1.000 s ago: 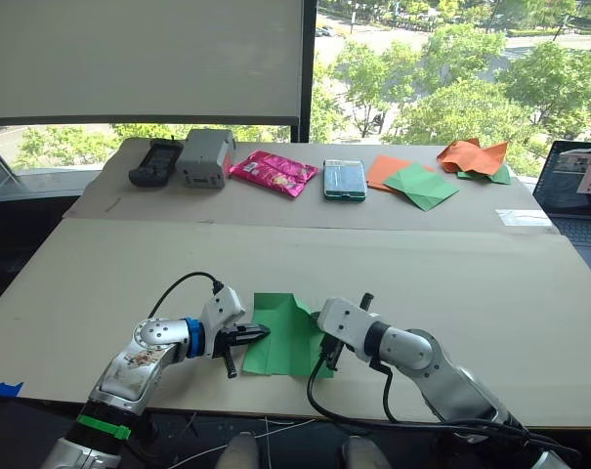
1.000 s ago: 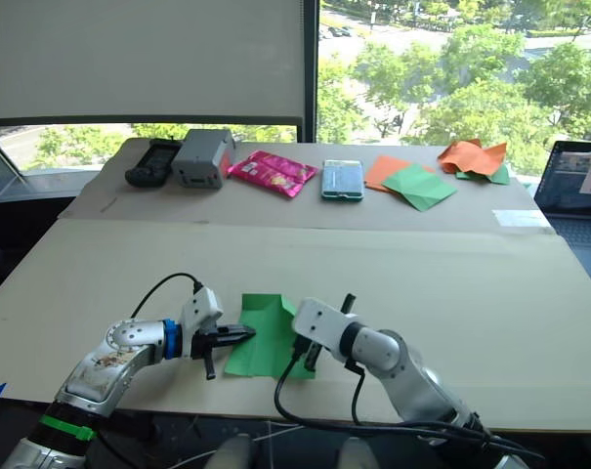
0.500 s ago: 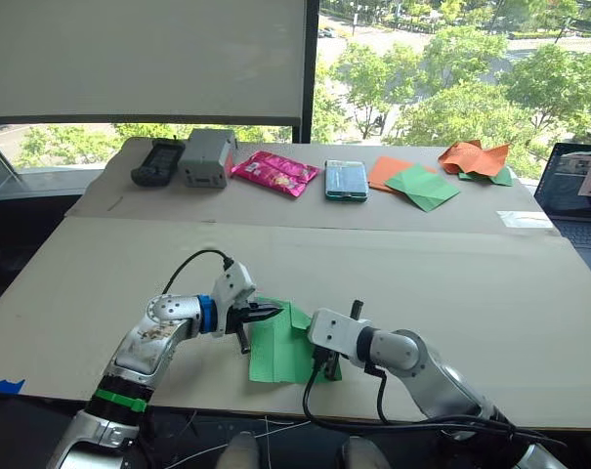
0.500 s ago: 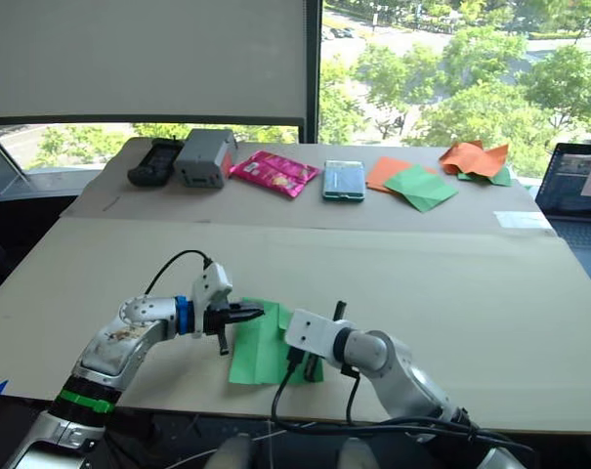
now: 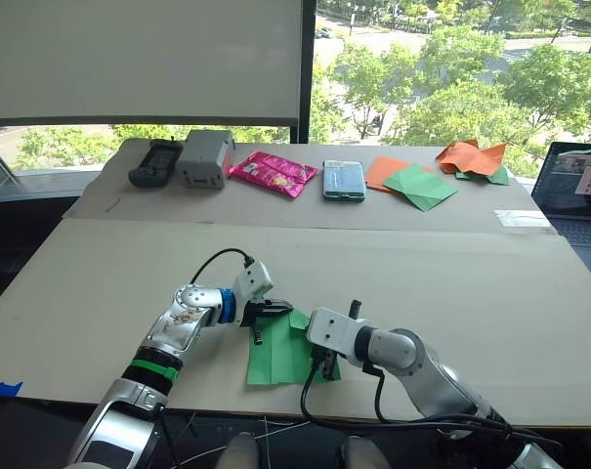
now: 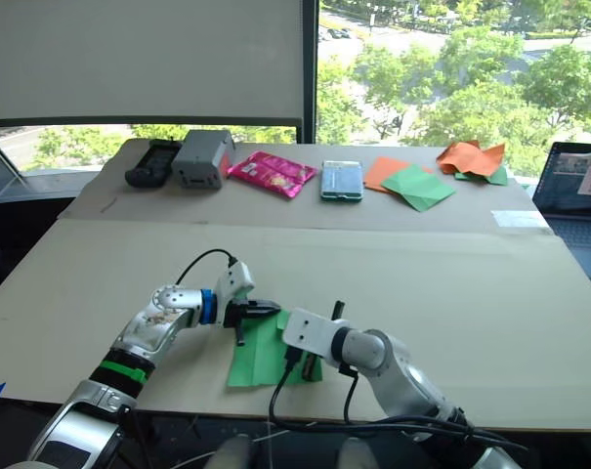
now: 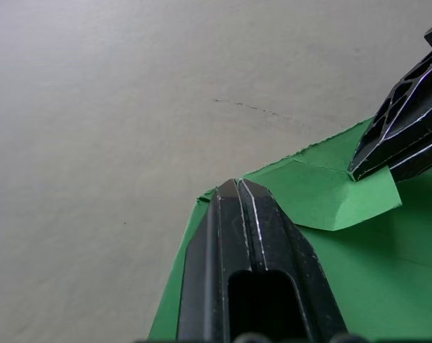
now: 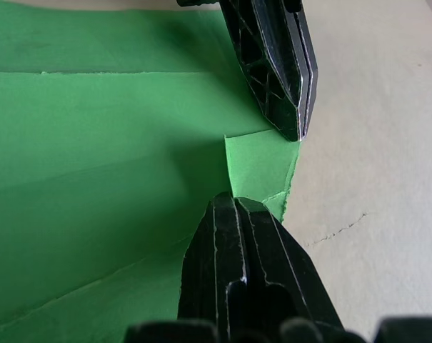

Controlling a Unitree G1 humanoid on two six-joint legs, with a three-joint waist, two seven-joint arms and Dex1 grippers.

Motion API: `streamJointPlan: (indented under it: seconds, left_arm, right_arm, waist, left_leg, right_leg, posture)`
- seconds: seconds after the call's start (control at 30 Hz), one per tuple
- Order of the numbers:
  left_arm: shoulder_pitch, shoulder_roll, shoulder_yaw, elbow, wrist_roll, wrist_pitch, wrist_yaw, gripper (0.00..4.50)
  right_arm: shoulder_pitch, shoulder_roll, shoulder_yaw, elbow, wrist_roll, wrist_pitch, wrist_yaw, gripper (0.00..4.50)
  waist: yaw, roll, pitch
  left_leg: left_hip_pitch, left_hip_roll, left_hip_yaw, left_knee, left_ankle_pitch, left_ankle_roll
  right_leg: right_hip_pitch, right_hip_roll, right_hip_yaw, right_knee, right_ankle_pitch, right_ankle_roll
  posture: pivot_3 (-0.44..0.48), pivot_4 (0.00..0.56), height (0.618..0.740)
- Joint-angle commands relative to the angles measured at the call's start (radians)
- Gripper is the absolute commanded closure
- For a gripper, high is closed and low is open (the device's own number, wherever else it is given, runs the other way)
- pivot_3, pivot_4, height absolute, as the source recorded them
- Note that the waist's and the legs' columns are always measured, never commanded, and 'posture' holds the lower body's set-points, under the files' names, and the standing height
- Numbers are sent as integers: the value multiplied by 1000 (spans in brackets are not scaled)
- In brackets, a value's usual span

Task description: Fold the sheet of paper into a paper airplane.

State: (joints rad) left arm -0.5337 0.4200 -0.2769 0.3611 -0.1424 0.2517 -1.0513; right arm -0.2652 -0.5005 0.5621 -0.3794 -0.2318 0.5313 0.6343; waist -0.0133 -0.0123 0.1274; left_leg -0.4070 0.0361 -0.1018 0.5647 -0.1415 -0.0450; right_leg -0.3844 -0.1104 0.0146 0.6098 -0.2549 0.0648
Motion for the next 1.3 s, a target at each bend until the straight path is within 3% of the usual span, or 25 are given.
streamJointPlan:
  seconds: [0.03, 0.3, 0.43, 0.53, 0.73, 0.97, 1.3]
  left_arm:
    - [-22, -19, -10, 31, 30, -30, 7, 4500]
    - [-11, -14, -41, 66, 79, -62, -13, 4500]
    - [-2, -4, -55, 81, 101, -86, -16, 4500]
    - [2, -6, -55, 89, 107, -96, -16, 4500]
    - [3, -10, -55, 96, 109, -107, -16, 4500]
    - [7, -12, -51, 82, 106, -101, -10, 4500]
    - [21, -1, -51, 47, 107, -88, -10, 4500]
  right_arm:
    - [4, -1, -8, -16, -17, 12, 9, 4462]
    - [2, 2, -13, -15, -25, 6, 18, 4462]
    - [4, 25, -49, -26, 5, 17, 19, 3368]
    - [-2, 78, -148, -92, 123, 97, 51, 2336]
    - [-78, 189, -284, -55, 245, 234, 7, 2336]
    - [-74, 196, -199, 54, 211, 223, -37, 4475]
    - [-91, 237, -162, 173, 189, 225, -117, 4475]
  waist:
    - [0, 0, 0]
    - [0, 0, 0]
    - [0, 0, 0]
    - [0, 0, 0]
    - [-1, 0, -1]
    - [-1, 1, -2]
    - [-2, 1, -2]
  left_leg:
    - [0, 0, 0, 0, 0, 0]
    - [1, 0, 0, 0, 0, 1]
    - [1, 0, 0, 1, 0, 0]
    - [1, 0, 0, 1, 0, 0]
    - [2, 0, 0, 1, 0, 1]
    - [2, 0, 0, 0, 1, 2]
    - [2, 0, 0, 0, 1, 1]
  right_leg:
    - [0, 0, 0, 0, 0, 0]
    - [2, 0, 0, 0, 0, 0]
    - [2, 0, 0, 0, 0, 0]
    - [2, 0, 0, 1, 0, 0]
    - [3, 0, 0, 1, 0, 0]
    - [2, 0, 0, 1, 0, 0]
    - [2, 0, 0, 1, 0, 0]
  posture:
    - [0, 150, 720]
    - [0, 150, 720]
    - [0, 150, 720]
    - [0, 150, 720]
    - [0, 150, 720]
    - [0, 150, 720]
    - [0, 150, 720]
